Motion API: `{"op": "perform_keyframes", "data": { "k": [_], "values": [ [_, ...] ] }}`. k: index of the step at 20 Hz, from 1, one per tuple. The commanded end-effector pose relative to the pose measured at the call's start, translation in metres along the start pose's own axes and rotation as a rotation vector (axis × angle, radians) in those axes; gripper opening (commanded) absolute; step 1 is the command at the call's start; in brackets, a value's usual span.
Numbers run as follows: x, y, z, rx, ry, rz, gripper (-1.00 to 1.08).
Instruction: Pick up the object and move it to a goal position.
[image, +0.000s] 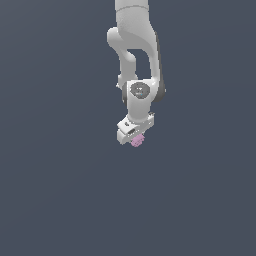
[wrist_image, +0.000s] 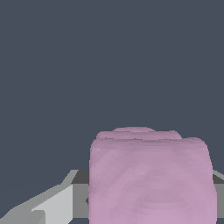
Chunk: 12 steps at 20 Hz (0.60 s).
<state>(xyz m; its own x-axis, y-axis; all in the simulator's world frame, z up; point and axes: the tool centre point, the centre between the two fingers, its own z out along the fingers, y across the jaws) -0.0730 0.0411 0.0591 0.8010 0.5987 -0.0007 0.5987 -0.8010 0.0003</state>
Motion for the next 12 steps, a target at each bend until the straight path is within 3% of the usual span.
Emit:
{"op": "perform_keyframes", "data": {
  "k": [1,12],
  "values": [
    [-0.002,-0.005,-0.011,-0.001,0.001,0.0,-1.0],
    [-0.016,-0.041,-0.085,-0.001,0.0,-0.001,-1.0]
  ]
}}
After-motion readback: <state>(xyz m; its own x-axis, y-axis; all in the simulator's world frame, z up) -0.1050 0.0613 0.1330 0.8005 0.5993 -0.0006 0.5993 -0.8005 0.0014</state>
